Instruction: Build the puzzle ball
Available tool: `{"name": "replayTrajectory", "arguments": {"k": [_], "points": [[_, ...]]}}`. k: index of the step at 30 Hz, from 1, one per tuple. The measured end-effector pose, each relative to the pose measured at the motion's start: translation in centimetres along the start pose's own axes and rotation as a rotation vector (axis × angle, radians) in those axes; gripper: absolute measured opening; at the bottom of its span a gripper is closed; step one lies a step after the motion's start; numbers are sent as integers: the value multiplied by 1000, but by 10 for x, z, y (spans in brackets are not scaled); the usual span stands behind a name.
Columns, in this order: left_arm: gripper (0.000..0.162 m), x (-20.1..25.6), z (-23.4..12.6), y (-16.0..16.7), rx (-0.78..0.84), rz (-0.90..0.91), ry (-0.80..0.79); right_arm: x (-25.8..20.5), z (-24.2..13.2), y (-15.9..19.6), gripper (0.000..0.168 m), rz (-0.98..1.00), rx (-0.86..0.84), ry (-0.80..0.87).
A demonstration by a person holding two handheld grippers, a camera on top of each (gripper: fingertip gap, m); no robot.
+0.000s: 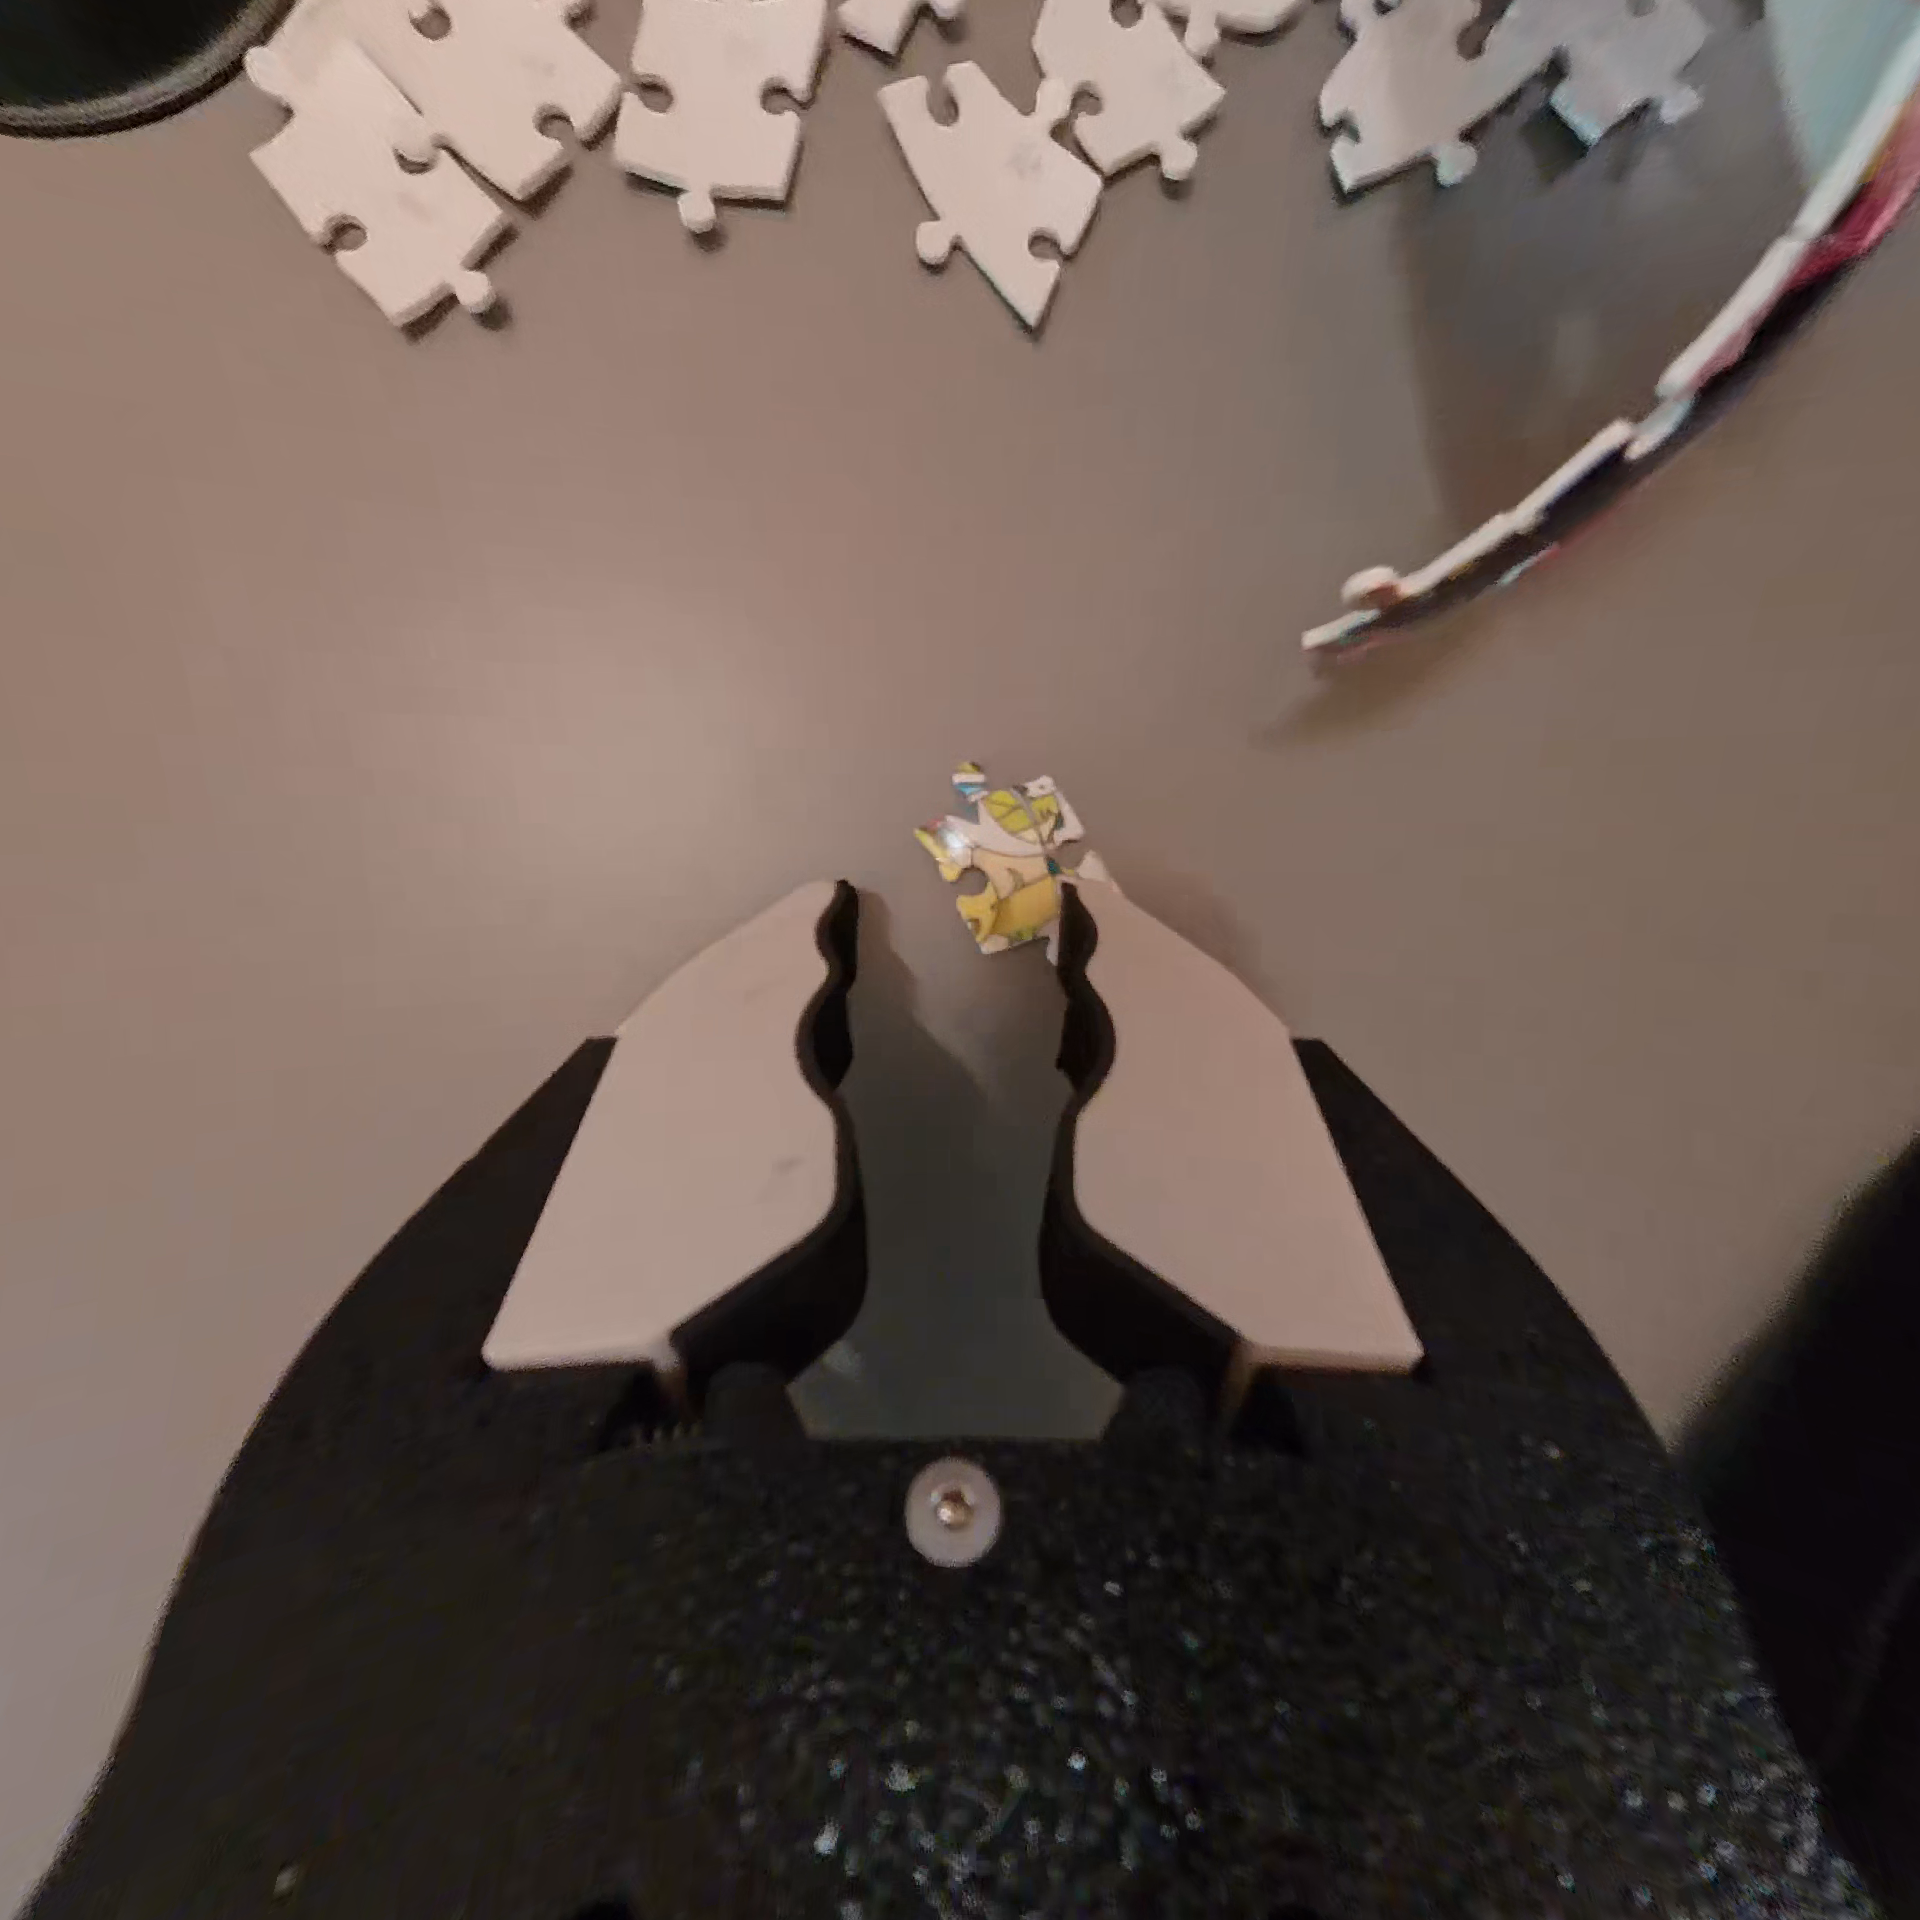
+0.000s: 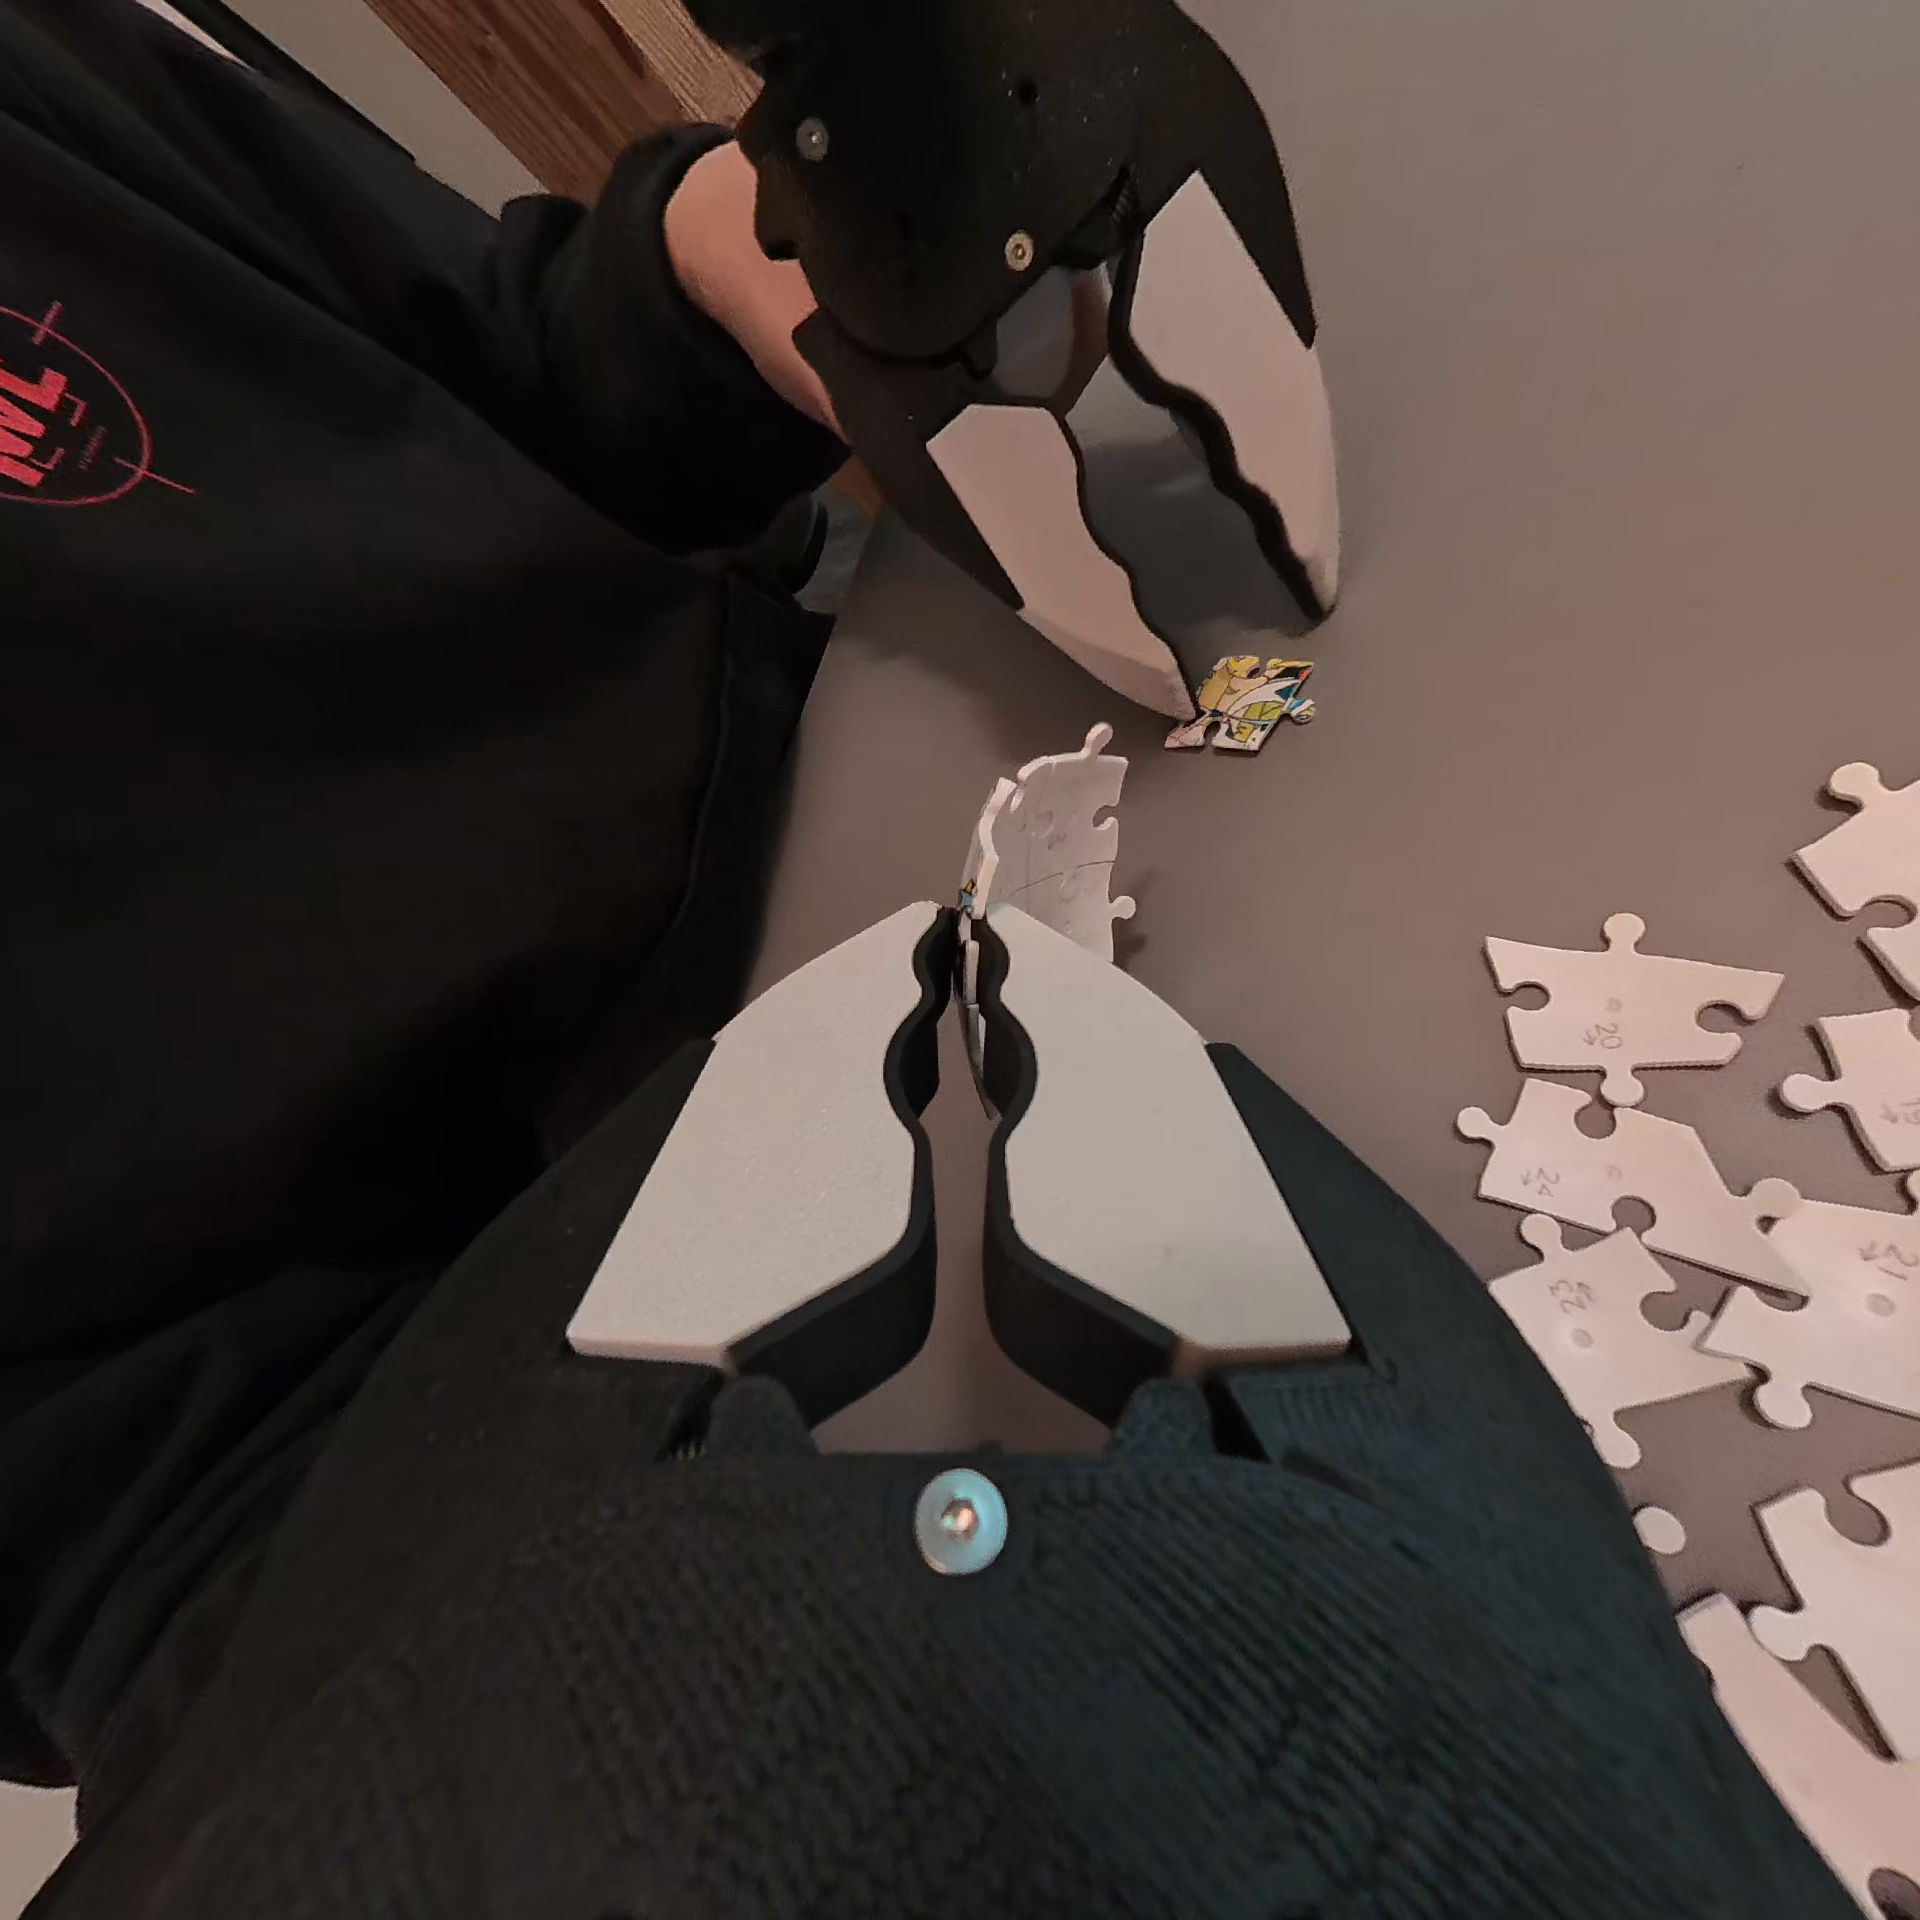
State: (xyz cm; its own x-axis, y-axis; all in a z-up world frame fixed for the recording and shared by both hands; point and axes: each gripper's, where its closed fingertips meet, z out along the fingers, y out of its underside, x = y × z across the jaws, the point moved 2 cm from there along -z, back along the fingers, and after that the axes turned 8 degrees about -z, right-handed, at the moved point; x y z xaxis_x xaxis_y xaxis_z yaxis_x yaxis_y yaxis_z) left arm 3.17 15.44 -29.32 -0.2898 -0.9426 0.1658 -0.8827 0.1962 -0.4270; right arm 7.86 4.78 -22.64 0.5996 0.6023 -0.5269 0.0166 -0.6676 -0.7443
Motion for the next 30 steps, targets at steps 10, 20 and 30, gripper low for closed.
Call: {"name": "replayTrajectory", "arguments": {"k": [10,20,30], "points": [[23,12,1,-2,-11,86,-16,0,-6,1,3,-1,15,18],[22,0,-5,-7,-12,134,-83,0,-11,2,3,2,27,31],[29,20,6,-2,-62,92,-85,1,-11,3,3,3,28,26]]}}
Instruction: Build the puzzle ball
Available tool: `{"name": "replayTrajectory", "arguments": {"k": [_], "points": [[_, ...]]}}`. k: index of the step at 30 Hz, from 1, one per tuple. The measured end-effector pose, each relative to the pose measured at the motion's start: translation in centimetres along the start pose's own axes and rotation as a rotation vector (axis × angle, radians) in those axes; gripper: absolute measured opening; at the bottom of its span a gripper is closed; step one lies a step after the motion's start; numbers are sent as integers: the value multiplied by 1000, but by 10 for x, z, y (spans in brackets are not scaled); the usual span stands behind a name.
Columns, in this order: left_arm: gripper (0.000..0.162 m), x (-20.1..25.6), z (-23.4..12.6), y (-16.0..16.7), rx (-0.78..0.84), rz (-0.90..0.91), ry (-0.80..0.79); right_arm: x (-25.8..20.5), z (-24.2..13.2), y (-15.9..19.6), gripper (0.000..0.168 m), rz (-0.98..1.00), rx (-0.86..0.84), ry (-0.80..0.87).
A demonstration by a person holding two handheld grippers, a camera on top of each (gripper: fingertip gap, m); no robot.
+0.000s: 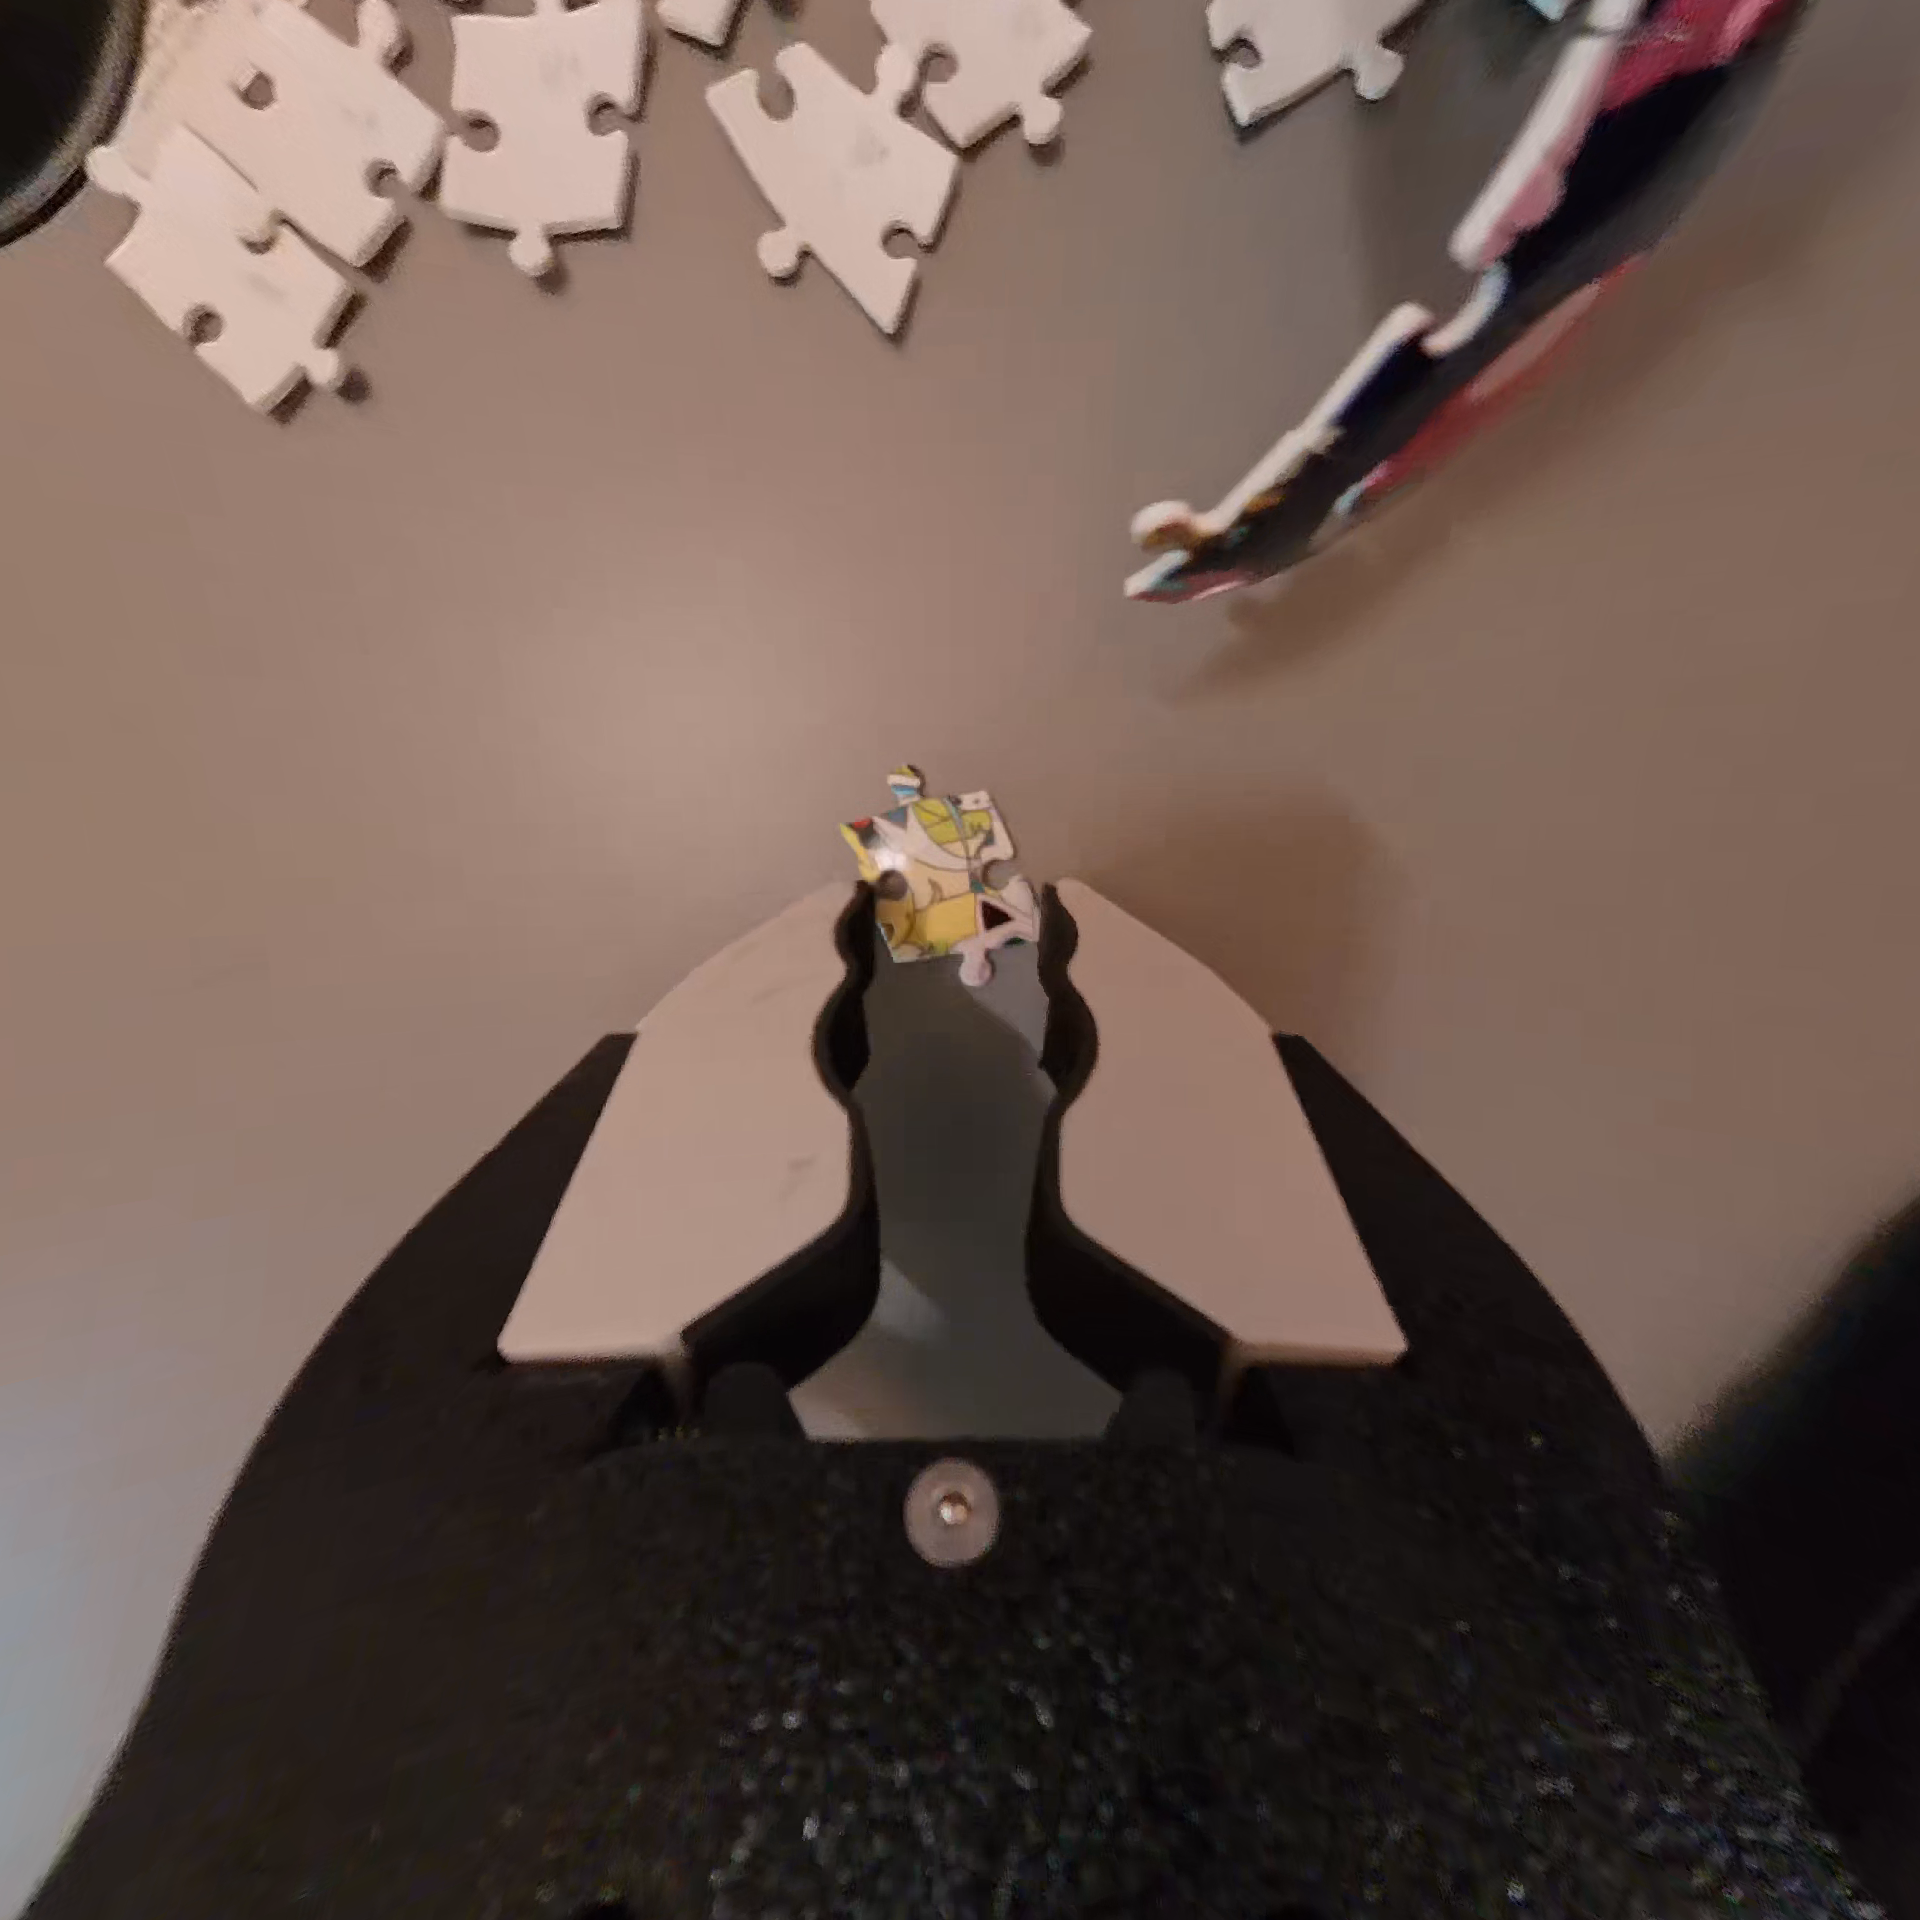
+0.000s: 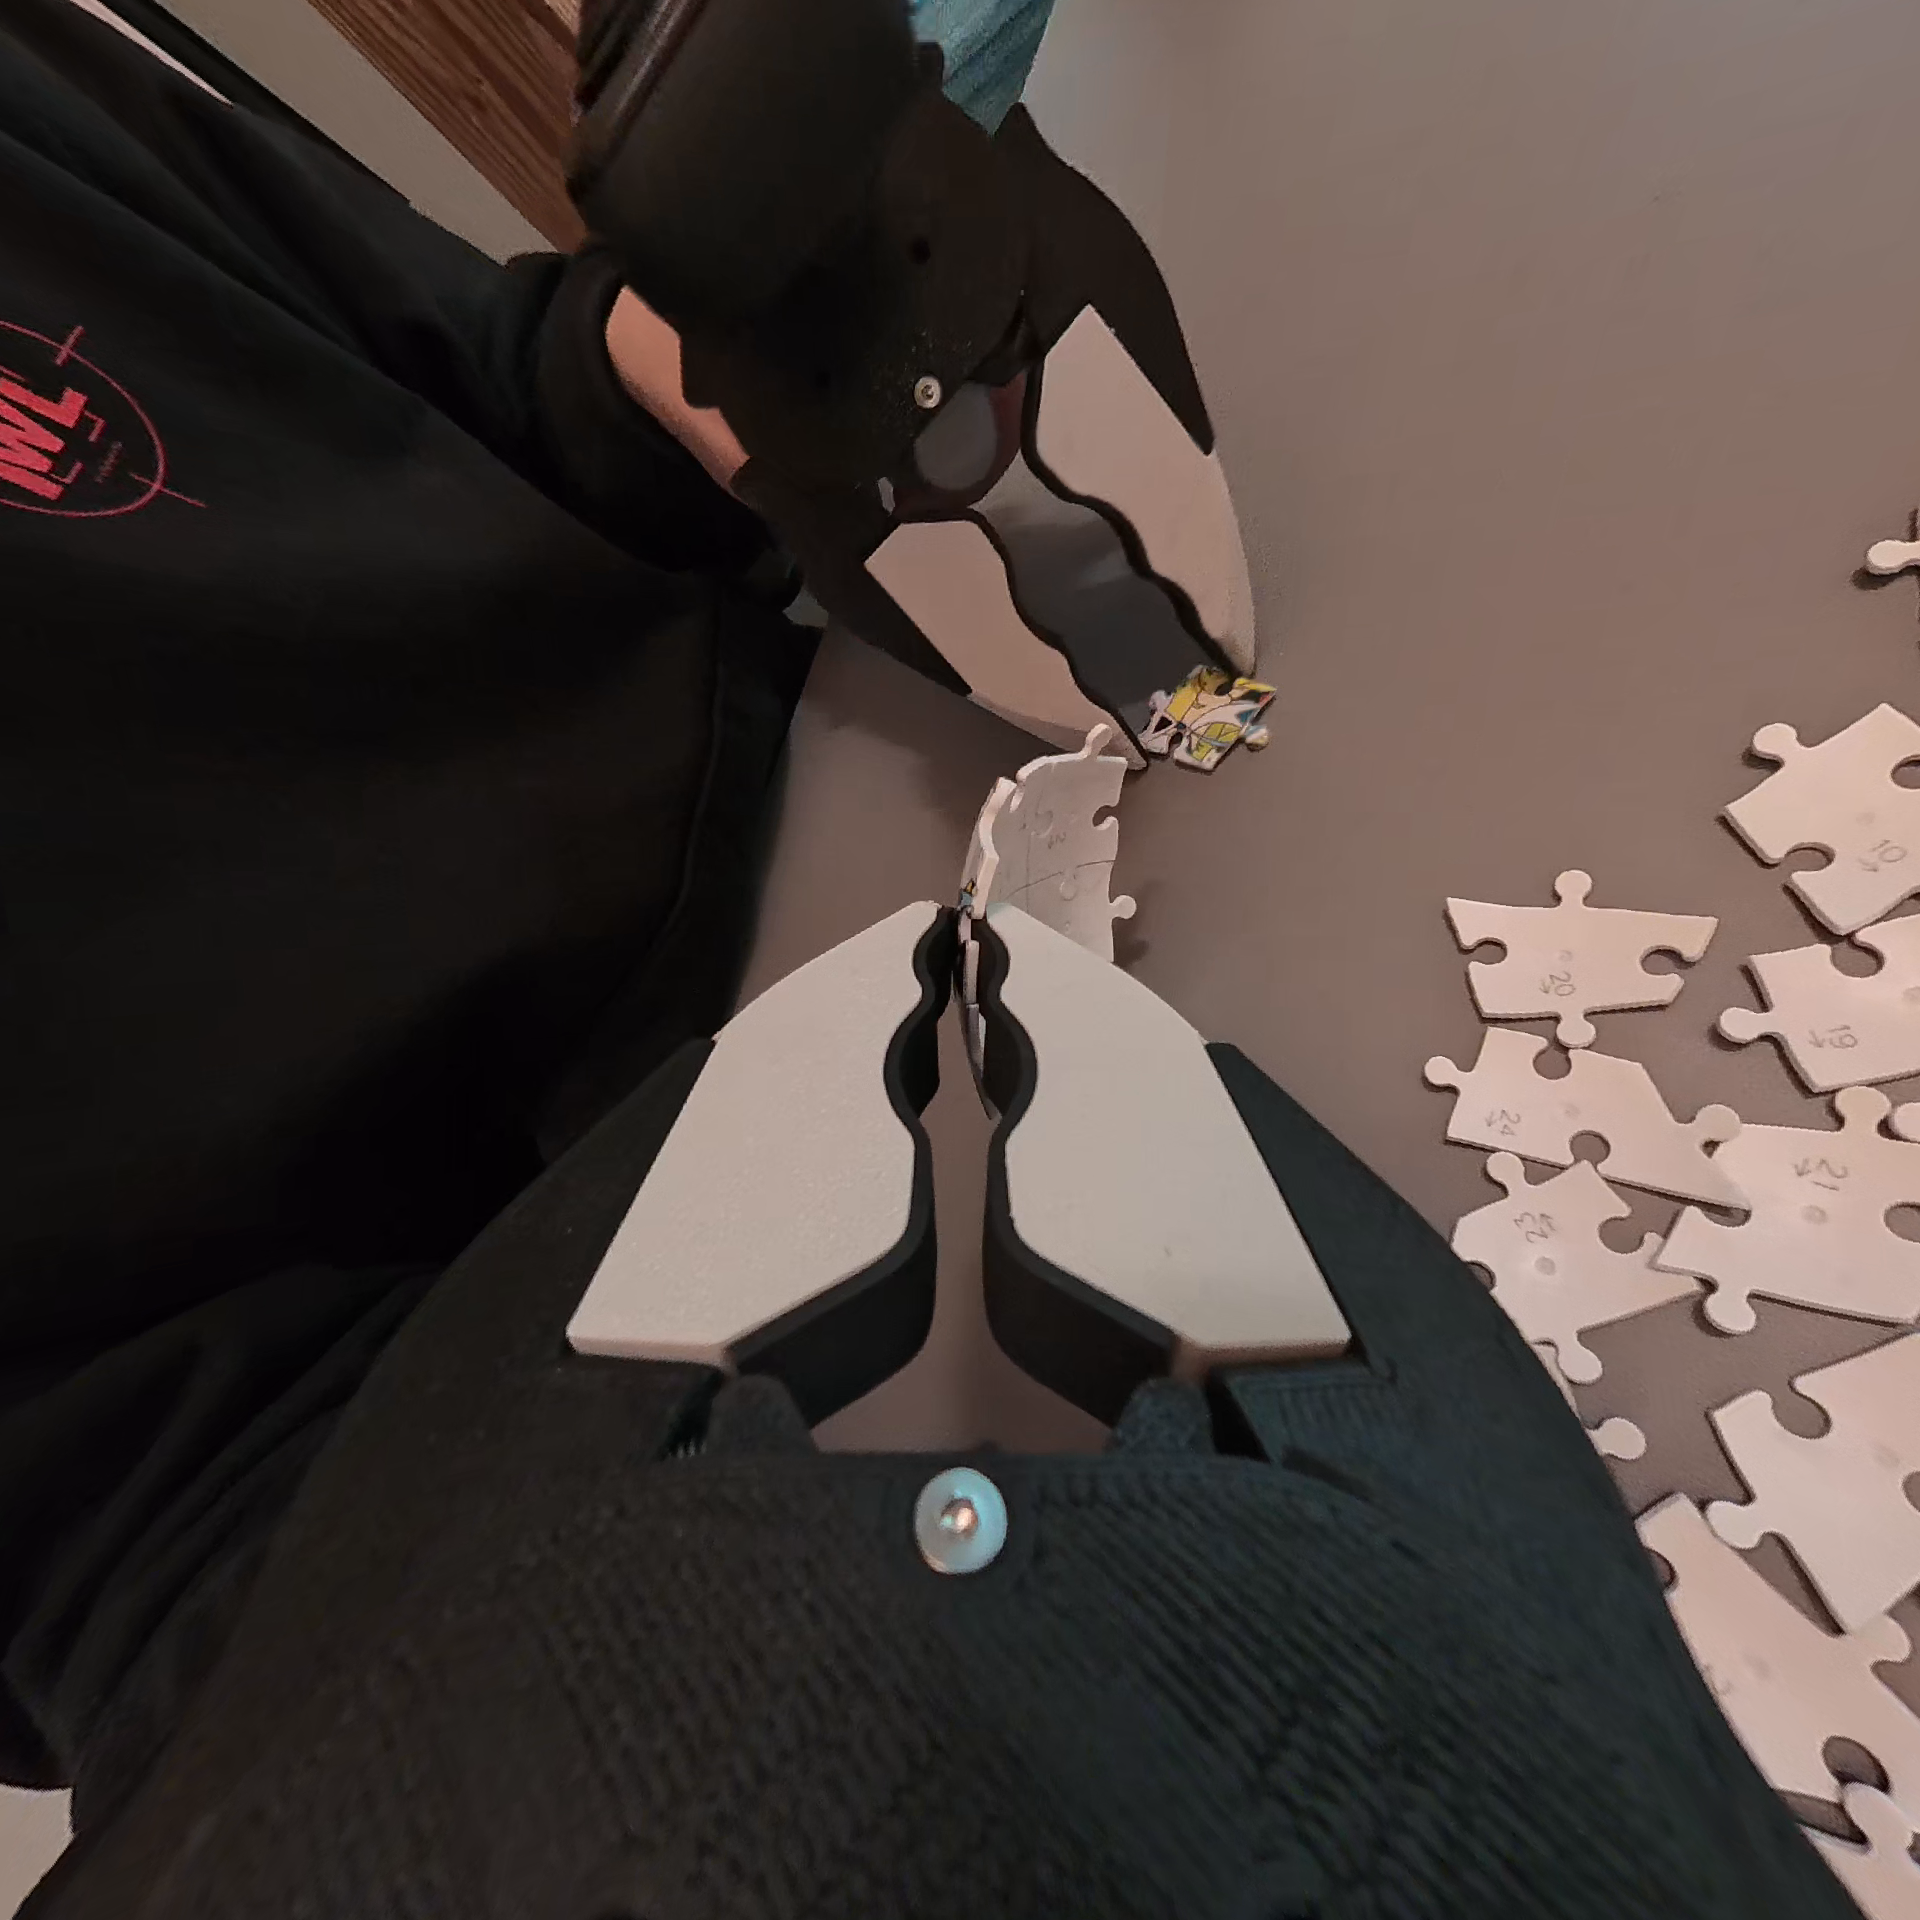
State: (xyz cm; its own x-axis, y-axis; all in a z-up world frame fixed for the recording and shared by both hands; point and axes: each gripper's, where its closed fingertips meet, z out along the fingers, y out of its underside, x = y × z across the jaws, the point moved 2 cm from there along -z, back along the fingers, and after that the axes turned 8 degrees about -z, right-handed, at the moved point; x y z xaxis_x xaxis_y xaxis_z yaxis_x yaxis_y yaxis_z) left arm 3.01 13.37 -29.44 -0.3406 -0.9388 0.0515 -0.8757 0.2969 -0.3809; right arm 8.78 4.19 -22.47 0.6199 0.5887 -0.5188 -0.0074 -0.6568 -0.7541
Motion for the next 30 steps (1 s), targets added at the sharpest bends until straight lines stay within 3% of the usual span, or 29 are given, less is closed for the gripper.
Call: {"name": "replayTrajectory", "arguments": {"k": [7,12,15,19,23,26,28,30], "points": [[28,-4,-2,-5,67,200,-106,1,-2,0,3,1,8,6],[28,-8,-14,-20,204,670,-442,2,-4,0,3,4,17,14],[29,-3,-12,-17,200,1012,-639,3,-5,1,3,5,20,20],[29,2,-6,-16,188,1328,-768,3,-9,0,3,5,34,31],[34,1,-6,-18,149,1450,-830,4,-12,0,3,6,42,41],[28,2,-6,-12,150,1512,-842,2,-14,0,3,-2,50,45],[23,1,-6,-8,171,1455,-794,2,-15,0,3,-2,54,48],[29,-3,-11,-8,189,1307,-693,2,-16,0,3,-2,57,50]]}}
